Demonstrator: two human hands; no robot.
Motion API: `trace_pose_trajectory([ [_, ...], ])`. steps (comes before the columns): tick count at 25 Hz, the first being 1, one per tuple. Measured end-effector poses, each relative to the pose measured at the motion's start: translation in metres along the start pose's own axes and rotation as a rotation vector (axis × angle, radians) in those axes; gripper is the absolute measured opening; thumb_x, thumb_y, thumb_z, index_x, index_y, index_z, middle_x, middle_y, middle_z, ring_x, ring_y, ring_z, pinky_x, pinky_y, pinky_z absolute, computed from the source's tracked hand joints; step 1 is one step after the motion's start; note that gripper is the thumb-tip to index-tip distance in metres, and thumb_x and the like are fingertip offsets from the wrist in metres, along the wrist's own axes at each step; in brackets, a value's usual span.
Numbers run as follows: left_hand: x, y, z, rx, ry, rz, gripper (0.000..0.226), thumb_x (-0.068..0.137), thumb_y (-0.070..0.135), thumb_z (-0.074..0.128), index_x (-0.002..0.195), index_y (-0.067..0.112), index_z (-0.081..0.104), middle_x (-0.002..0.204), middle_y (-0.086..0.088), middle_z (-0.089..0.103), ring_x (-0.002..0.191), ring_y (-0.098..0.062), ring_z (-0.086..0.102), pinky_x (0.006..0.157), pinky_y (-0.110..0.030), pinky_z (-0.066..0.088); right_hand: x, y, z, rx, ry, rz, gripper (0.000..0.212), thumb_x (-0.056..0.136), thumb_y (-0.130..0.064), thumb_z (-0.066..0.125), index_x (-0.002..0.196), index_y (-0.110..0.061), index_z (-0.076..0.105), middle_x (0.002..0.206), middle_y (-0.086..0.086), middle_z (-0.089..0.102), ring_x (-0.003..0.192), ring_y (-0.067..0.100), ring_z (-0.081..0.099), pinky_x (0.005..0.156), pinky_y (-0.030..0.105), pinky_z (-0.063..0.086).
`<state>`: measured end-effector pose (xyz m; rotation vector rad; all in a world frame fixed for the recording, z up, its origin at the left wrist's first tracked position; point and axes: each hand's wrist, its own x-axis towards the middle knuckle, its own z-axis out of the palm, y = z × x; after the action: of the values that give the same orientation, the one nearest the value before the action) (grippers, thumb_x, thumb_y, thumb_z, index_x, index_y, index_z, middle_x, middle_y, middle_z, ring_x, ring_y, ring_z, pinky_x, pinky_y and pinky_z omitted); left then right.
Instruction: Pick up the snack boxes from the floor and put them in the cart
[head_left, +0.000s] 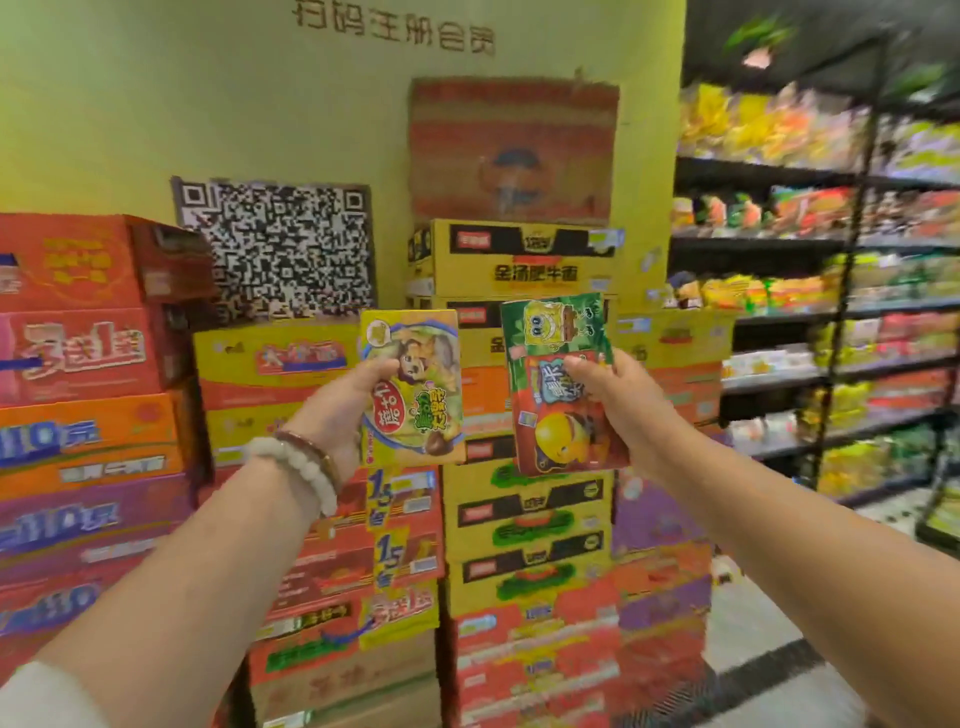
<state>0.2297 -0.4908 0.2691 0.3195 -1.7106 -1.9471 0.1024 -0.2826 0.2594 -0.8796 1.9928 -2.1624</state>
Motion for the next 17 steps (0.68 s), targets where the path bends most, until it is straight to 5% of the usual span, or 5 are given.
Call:
trace_pose_trajectory([
  [2,0.022,-0.014,0.048,0.017,-0.083,-0.018,0.014,0.088,0.034,0.056,0.096,0.029,0.065,0.114,-0.007,0.066,0.106,-0.026,0.06,0.101,-0.046,0.042,0.0,0.005,-0.047,-0.029,0.095,0.024,0.084,0.056,-0.061,0.073,0.126,-0.02,0.048,0.117,0.008,0.065,0.101,0.03,0.066,0.087,0.057,0.052],
  [4,0.047,-0.03,0.097,0.007,-0.19,-0.037,0.015,0.087,0.035,0.057,0.096,0.029,0.066,0.119,-0.01,0.064,0.113,-0.028,0.058,0.105,-0.048,0.039,0.004,0.01,-0.092,-0.042,0.191,0.045,0.073,0.068,-0.055,0.072,0.127,-0.02,0.047,0.113,0.009,0.067,0.094,0.029,0.069,0.081,0.053,0.056],
  [7,0.085,-0.053,0.164,-0.032,-0.346,-0.058,0.014,0.088,0.035,0.056,0.093,0.03,0.068,0.116,-0.011,0.066,0.112,-0.03,0.059,0.104,-0.05,0.039,0.018,0.023,-0.151,-0.063,0.327,0.043,0.03,0.088,-0.036,0.064,0.11,-0.02,0.052,0.103,0.009,0.069,0.086,0.026,0.071,0.078,0.047,0.058],
  [13,0.168,-0.088,0.284,-0.048,-0.573,-0.119,0.016,0.09,0.034,0.053,0.099,0.025,0.064,0.099,-0.007,0.069,0.09,-0.023,0.064,0.089,-0.038,0.049,0.057,0.041,-0.241,-0.108,0.593,0.043,0.035,0.09,-0.034,0.061,0.118,-0.016,0.05,0.105,0.012,0.069,0.086,0.03,0.071,0.071,0.045,0.06],
  [17,0.222,-0.11,0.352,-0.07,-0.743,-0.178,0.015,0.09,0.033,0.054,0.093,0.021,0.063,0.11,-0.013,0.066,0.099,-0.03,0.061,0.085,-0.04,0.05,0.072,0.049,-0.289,-0.11,0.766,0.021,0.027,0.091,-0.029,0.061,0.11,-0.013,0.051,0.097,0.014,0.071,0.076,0.029,0.072,0.066,0.044,0.06],
])
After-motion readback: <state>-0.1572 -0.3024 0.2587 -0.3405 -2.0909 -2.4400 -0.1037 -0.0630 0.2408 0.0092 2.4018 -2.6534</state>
